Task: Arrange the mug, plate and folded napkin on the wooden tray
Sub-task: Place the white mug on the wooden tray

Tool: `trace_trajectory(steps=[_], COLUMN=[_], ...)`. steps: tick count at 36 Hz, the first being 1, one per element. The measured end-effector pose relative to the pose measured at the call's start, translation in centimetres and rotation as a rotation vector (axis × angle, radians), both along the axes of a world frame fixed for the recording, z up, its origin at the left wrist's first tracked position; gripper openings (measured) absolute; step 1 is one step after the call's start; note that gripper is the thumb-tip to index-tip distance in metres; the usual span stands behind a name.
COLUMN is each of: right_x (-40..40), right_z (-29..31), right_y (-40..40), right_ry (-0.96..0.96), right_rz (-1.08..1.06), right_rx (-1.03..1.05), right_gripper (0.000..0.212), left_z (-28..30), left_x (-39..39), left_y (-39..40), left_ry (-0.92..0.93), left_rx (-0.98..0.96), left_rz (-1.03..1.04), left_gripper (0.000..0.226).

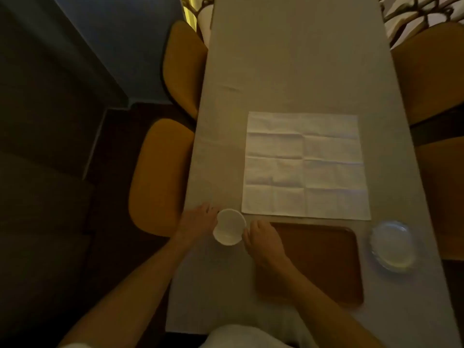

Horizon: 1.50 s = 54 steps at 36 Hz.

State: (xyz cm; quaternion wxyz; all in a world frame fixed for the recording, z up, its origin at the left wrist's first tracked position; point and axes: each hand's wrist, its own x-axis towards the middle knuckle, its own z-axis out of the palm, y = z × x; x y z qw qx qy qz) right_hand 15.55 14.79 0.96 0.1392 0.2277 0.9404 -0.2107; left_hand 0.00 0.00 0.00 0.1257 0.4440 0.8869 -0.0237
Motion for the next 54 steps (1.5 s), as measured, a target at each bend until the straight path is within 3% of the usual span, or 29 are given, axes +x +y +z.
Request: trace_trajectory(steps=[3,9,14,19,27,32,36,46,54], right_x=[-0.4,-0.5,-0.8,-1.3,-3.0,-3.5,-3.5,-3.5,-1.2], right_z=[0.0,0.1,-0.7,-1.1,-0.7,-0.7,-0.7,-0.3,1.3], right_y=[-0.7,-1.0,-0.6,0.3,0.9,1.0,0.9,0.6,1.6], right_ry=[-0.078,-0.101,-0.140,-0.117,-0.144,-0.107,-0.112,-0.073,-0.022], right_rz=[-0.010,-0.030,0.004,0.034,0.176,0.194,0.094,-0.041,-0.123], right_rx=[-0.054,-0.107,-0.106,-0.121,-0.022,-0.004,-0.093,-0.322,-0.471], right_gripper=[0.033,0.033,0.027,0.030,0.027,0.026,0.023,0.026,0.023], left_z=[0.2,-0.1,-0.5,-0.3,-0.4,-0.3,-0.3,0.2,1.2], left_x=[-0.4,-0.7,-0.2,1.2,4.7,6.0,6.5,6.4,6.7], left_y=[0.7,0.9,0.8,0.3,-1.2,-1.0,-0.7,0.9,1.8], left_ry=[-0.033,-0.110,-0.271,-0.282,-0.350,-0.503,-0.592,-0.593,-0.556], left_rx=[-0.018,-0.044,-0.062,-0.031,-0.193,-0.064,-0.038,-0.068,-0.077], left_rz=[-0.055,-0.024,0.126,0.288,0.212,0.484,0.591,0.684,0.589], left_gripper=[0.014,0.030,0.031,0.023,0.023,0.029,0.028,0.025,0.020])
